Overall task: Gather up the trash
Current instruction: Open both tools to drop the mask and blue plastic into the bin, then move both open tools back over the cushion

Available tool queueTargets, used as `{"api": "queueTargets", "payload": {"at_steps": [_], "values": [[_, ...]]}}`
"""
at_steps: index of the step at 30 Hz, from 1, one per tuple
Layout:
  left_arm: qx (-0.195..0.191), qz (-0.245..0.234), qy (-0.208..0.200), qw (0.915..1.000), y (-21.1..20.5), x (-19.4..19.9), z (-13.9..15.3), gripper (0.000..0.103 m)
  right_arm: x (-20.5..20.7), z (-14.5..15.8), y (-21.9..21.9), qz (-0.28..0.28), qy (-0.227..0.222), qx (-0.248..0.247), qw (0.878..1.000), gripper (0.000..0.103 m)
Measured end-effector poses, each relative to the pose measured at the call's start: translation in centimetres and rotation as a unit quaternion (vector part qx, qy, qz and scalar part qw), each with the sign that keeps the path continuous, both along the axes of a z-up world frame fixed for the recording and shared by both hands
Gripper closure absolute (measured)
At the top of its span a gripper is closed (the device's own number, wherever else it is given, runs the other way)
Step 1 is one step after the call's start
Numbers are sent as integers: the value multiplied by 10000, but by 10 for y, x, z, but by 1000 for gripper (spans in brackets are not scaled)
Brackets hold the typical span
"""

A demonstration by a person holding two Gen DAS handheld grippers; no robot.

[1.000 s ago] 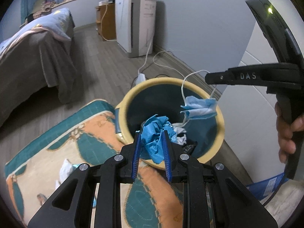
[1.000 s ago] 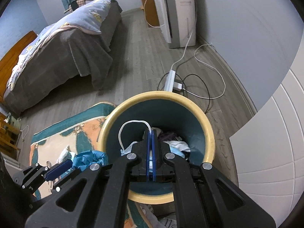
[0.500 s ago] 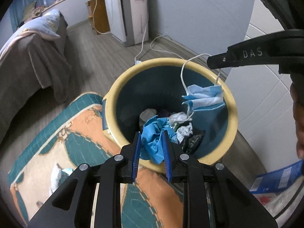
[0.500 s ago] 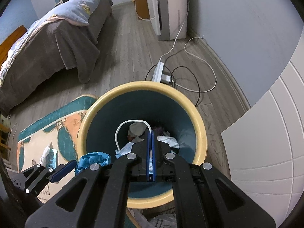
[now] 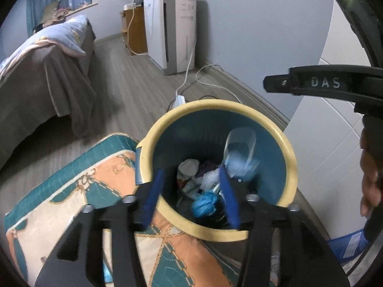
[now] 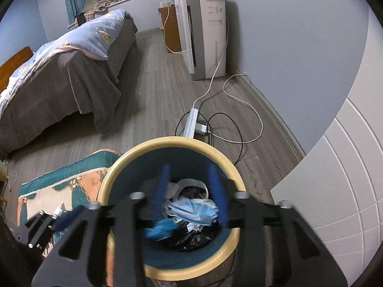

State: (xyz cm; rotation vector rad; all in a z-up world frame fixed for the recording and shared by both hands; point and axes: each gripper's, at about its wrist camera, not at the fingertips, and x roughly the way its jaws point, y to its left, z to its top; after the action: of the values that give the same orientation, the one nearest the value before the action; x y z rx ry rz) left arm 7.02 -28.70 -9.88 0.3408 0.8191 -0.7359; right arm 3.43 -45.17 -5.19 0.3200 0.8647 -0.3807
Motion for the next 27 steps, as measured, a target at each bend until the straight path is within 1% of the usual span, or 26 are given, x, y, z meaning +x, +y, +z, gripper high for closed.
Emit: {"api": "queueTargets", "payload": {"at_steps": [1, 2, 3, 4, 5, 6, 7, 8, 11, 14, 17, 20, 23, 25, 26, 27], "values": [[-17, -5, -27, 10000, 2, -1, 2, 46, 0, 1, 1, -8, 35, -20, 10000, 52], [-27, 15, -55, 10000, 5, -3, 5, 39, 0, 2, 3, -16, 41, -15, 10000, 45], [-47, 34, -67, 10000, 7, -3, 6, 34, 0, 3, 4, -27, 45, -1, 10000, 40], [-100, 55, -81, 9999, 11, -4, 9, 24, 0, 5, 6, -49, 43, 13, 10000, 31], [-144, 78, -104, 9998, 15, -5, 12, 17, -1, 7, 9, -64, 40, 28, 10000, 22], [-167, 124, -145, 9997, 19, -7, 16, 14, 0, 9, 12, -66, 39, 40, 10000, 18], [-156, 199, -204, 9995, 23, -9, 19, 10, 0, 12, 16, -58, 33, 50, 10000, 10], [-145, 258, -252, 9992, 27, -10, 22, 9, 1, 14, 20, -32, 35, 61, 10000, 5], [-11, 453, -333, 9984, 45, -12, 33, 9, 2, 20, 30, 87, 65, 83, 9999, 6], [106, 454, -385, 9982, 64, -15, 48, 8, 3, 25, 39, 131, 43, 225, 9997, 6], [341, 524, -643, 9960, 80, -13, 69, 7, 3, 30, 49, 134, -24, 395, 9991, 6], [313, 837, -681, 9937, 111, -6, 91, 6, 7, 33, 64, 197, 41, 445, 9988, 6], [350, 1122, -796, 9899, 138, -3, 98, 5, 10, 32, 80, 205, 121, 618, 9978, 6], [428, 1416, -912, 9848, 159, -2, 95, 5, 12, 30, 91, 218, 177, 788, 9965, 6], [407, 1552, -885, 9831, 167, -1, 92, 5, 14, 28, 98, 244, 222, 844, 9959, 6], [325, 1729, -747, 9816, 177, 2, 88, 5, 15, 27, 104, 279, 271, 864, 9955, 6]]}}
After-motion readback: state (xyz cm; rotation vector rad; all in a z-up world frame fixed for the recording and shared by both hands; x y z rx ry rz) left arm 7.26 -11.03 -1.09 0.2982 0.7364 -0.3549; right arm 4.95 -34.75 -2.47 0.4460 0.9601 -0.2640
